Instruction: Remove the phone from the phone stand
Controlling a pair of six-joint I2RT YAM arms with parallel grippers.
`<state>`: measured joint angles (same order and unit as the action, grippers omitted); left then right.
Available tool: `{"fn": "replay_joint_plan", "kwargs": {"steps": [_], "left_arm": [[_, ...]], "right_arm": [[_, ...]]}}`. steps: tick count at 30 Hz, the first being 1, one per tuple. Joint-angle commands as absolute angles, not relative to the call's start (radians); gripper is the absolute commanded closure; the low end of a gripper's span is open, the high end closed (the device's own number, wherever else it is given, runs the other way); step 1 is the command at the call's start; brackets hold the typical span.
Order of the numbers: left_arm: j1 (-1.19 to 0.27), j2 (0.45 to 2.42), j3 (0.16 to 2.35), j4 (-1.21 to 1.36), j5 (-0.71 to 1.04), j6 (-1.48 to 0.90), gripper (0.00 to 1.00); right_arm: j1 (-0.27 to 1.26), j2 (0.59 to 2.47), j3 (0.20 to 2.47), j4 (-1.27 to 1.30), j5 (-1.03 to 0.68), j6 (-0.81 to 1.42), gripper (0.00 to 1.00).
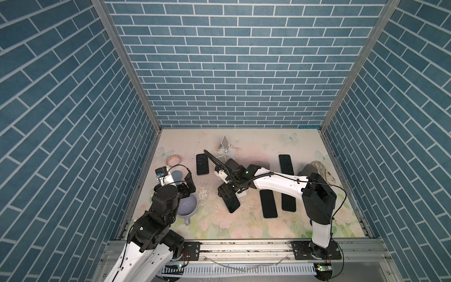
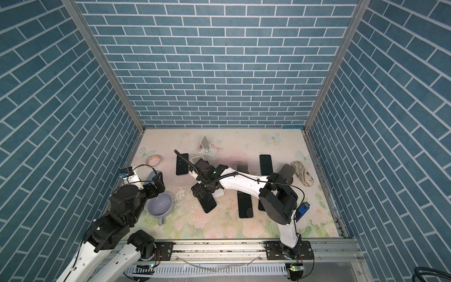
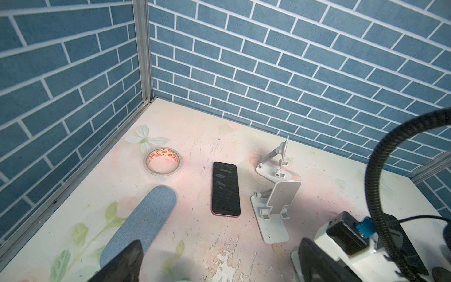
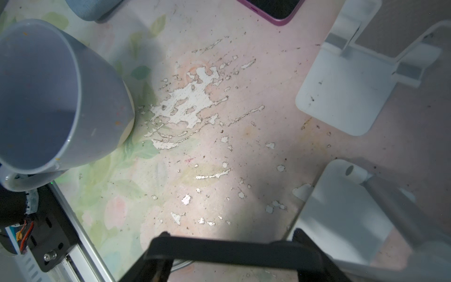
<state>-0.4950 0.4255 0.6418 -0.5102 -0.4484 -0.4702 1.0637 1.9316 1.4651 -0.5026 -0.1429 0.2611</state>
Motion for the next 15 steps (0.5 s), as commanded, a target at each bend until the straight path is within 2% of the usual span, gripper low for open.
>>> {"fn": "replay_joint_plan", "kwargs": {"steps": [1,15], "left_arm": [[-0.488,0.432,0.667,-0.493,-0.414,-0.460,0.00],[-0.487,0.485,0.689,-0.465,-0.385,-0.459,0.00]], "right_arm": [[1.070,1.959,1.506,-0.490,-0.145,0.256,0.42],[1.070,2.064,1.571,-0.505,-0.140,0.255,0.42]]}}
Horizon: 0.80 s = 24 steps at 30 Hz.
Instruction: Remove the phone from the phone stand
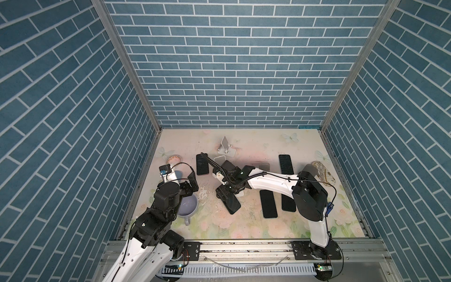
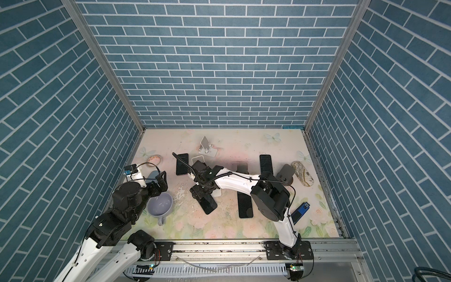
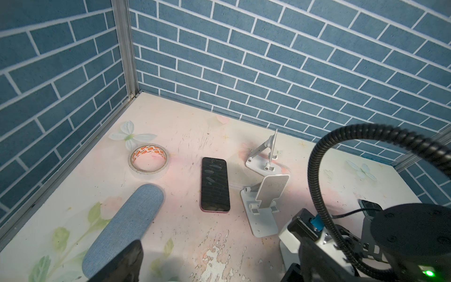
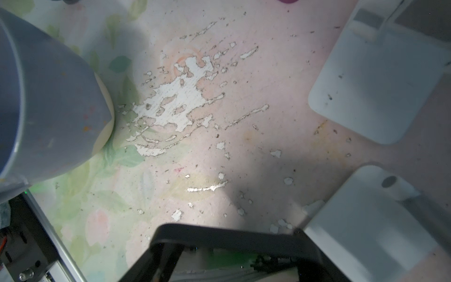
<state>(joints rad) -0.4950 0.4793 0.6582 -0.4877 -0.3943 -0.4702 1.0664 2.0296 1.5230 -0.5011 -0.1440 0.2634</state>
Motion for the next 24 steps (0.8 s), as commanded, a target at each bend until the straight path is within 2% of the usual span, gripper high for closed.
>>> {"fn": "replay_joint_plan", "kwargs": {"steps": [1,24], "left_arm": [[-0.488,0.487,0.690,-0.464,-0.385,-0.459,0.00],[-0.487,0.495,0.686,-0.451,-0.390,-0.460,0.00]], "right_arm": [[1.072,2.069,1.576,-0.505,-0.141,0.256,0.42],[1.094,2.159,1.642,-0.554,-0.179,0.238,0.42]]}}
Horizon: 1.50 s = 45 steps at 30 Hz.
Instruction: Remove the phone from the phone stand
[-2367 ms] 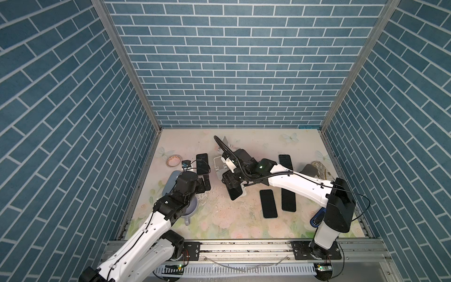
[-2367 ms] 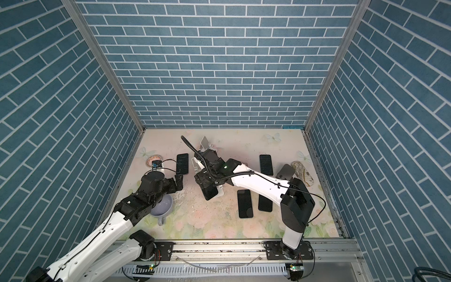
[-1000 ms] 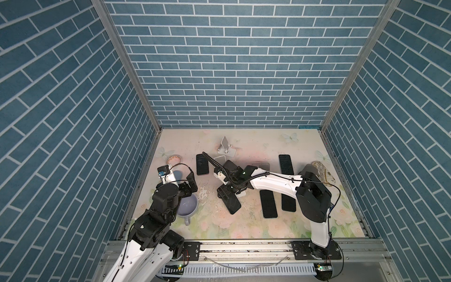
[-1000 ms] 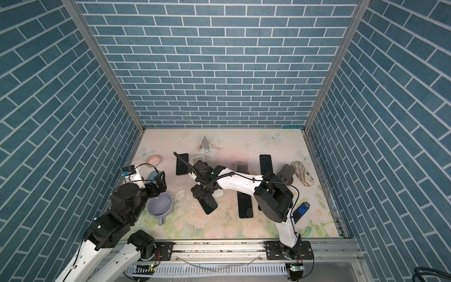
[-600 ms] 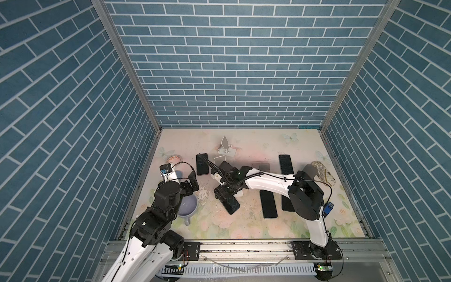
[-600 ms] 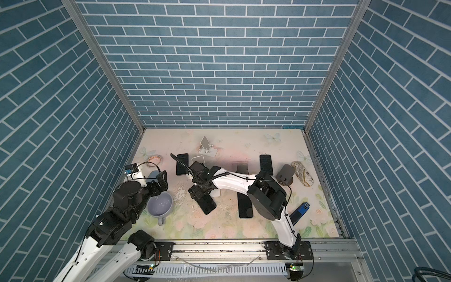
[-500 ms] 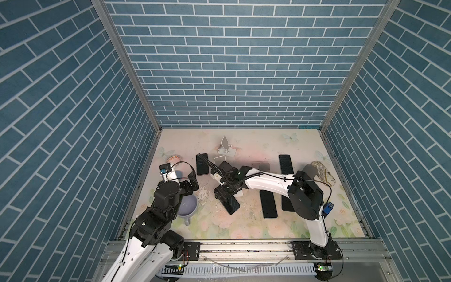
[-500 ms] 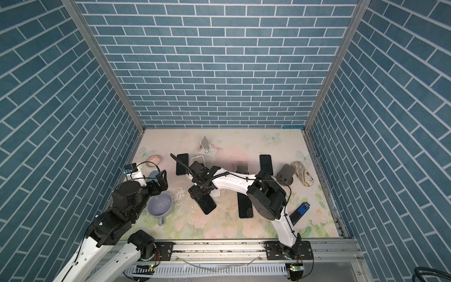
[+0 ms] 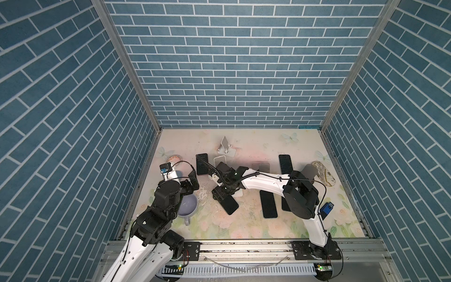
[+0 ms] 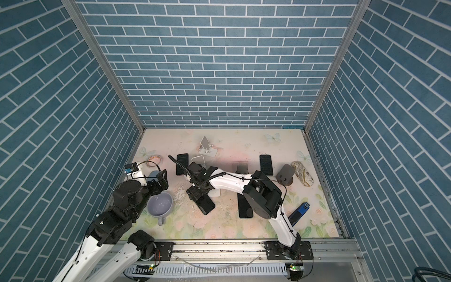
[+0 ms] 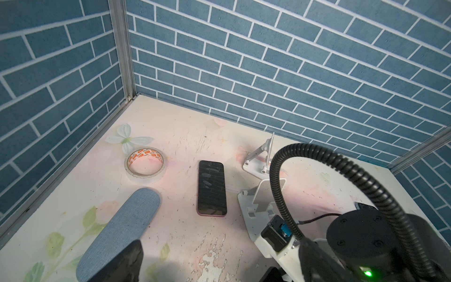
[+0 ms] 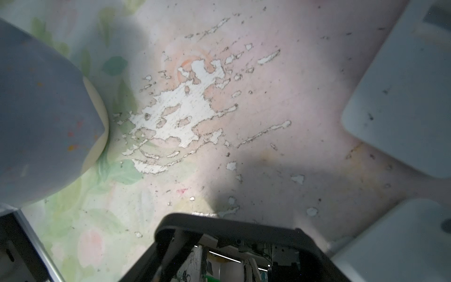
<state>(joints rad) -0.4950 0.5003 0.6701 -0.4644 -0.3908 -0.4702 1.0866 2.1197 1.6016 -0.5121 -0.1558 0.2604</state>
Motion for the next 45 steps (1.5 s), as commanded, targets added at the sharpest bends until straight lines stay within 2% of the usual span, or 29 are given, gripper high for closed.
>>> {"fn": "replay_joint_plan", "kwargs": {"steps": [1,18,45], "left_arm": [[-0.487,0.497,0.685,-0.449,-0.390,-0.459,0.00],[-0.487,0.502,0.666,-0.442,-0.391,-0.458,0.00],[-0.488,0.503,0.647,-0.424,-0.390,-0.468,0.00]], "right_arm": [[1.093,2.163,1.645,-0.554,-0.179,0.238,0.41],[1.094,2.261,1.694,-0.592,-0.178,0.247,0.40],[1.104,2.339,1.747,-0.707,-0.042,0.335,0.31]]}}
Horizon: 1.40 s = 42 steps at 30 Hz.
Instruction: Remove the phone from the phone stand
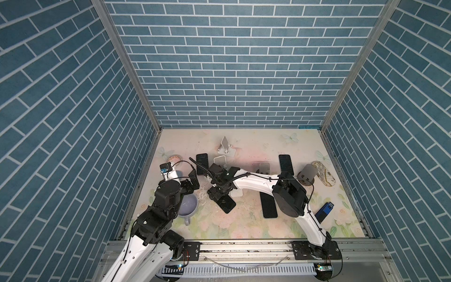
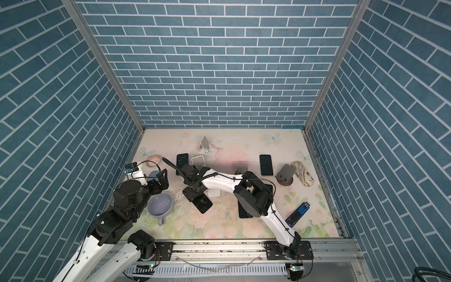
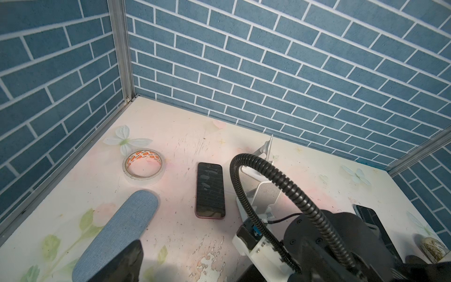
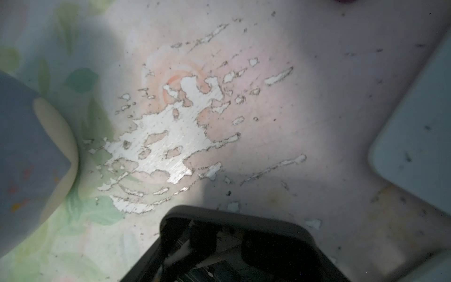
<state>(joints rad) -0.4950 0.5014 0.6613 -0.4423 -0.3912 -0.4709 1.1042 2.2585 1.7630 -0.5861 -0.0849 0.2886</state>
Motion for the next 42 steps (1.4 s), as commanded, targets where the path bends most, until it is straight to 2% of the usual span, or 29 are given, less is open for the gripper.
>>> {"fn": "replay_joint_plan", "kwargs": {"steps": [1,31,42], "left_arm": [[-0.487,0.503,0.649,-0.425,-0.390,-0.468,0.00],[-0.487,0.500,0.643,-0.431,-0.390,-0.469,0.00],[-0.487,0.484,0.654,-0.447,-0.390,-0.469,0.00]], "right_arm": [[1.106,2.342,1.749,-0.707,-0.040,0.339,0.31],[1.111,2.347,1.764,-0.734,-0.046,0.349,0.18],[1.110,2.223,1.757,-0.744,0.054,0.329,0.15]]}}
